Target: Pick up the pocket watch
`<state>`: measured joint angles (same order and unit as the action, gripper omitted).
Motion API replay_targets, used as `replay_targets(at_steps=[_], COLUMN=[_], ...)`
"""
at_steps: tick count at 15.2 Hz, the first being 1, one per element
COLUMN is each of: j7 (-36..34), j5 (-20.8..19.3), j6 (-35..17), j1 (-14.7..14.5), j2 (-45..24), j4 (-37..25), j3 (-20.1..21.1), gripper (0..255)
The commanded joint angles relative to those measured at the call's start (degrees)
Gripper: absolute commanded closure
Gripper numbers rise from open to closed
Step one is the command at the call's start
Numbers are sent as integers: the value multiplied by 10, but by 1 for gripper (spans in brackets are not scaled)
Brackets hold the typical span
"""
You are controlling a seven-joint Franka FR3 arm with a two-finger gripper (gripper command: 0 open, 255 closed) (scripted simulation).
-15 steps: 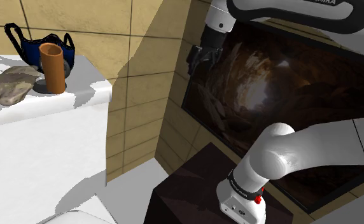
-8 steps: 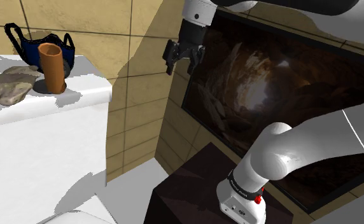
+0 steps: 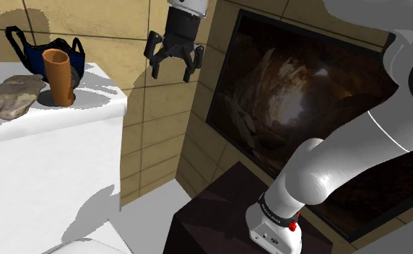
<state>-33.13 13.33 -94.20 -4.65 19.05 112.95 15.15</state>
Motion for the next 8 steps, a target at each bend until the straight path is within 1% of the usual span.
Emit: replay_targets(at_steps=[1, 8], j7=[-33, -147], j5=[13, 35], j6=[5, 21], j1=[-4, -24], j2=[-34, -175], j4=[-37, -195], j3=[13, 53], gripper=[0, 0])
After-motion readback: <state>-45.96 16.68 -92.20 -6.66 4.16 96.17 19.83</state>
